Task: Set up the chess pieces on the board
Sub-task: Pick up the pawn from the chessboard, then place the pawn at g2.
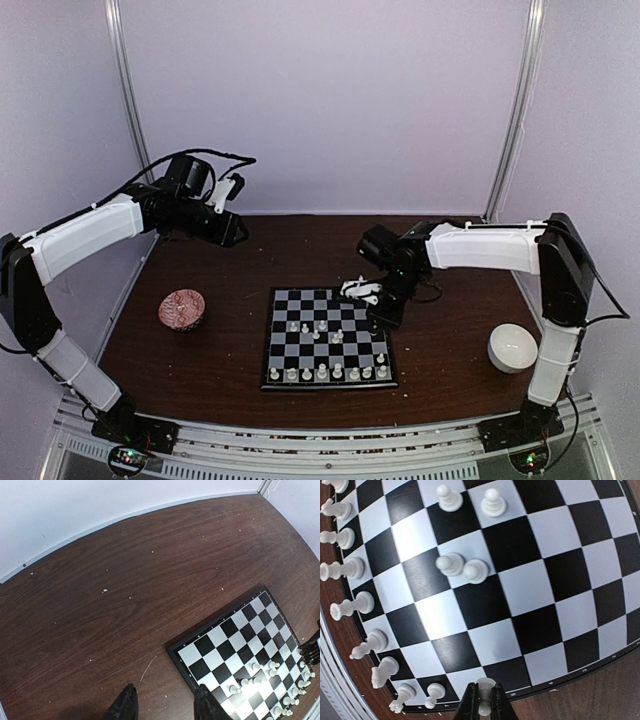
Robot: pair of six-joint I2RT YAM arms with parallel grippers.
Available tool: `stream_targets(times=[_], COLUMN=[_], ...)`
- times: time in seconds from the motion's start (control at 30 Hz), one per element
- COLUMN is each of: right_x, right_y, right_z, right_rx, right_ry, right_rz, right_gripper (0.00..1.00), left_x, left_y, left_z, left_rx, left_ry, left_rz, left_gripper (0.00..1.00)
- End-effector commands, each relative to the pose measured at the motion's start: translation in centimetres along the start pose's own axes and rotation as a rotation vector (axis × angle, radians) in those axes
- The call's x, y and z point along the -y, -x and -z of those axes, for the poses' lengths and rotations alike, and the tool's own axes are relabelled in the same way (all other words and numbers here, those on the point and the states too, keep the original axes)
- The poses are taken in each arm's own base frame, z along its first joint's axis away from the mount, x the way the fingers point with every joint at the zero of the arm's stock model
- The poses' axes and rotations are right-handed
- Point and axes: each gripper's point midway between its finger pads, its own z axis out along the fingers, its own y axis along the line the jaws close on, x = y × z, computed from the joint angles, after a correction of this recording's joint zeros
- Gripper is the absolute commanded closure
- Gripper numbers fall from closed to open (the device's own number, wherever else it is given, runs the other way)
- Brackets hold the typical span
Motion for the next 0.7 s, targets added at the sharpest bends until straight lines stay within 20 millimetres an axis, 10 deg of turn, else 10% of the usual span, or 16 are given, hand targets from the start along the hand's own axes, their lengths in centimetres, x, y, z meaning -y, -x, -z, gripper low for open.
stream_targets(times=[0.0, 0.67], right_x=[-3.1, -6.6], right_y=[1.2, -0.3], right_z=[0.9, -1.5], right_rx=[0.06, -0.032], right_ry=[0.054, 0.148], right_rz=[0.09, 0.185], right_gripper=[0.93, 0.92], left_x=[0.2, 0.2], left_y=[0.8, 0.8], left_z=[0.1, -0.1], left_rx=[0.033, 0.029], left_ry=[-0.013, -0.01], left_rz=[-0.014, -0.015], left_gripper=[0.61, 0.61])
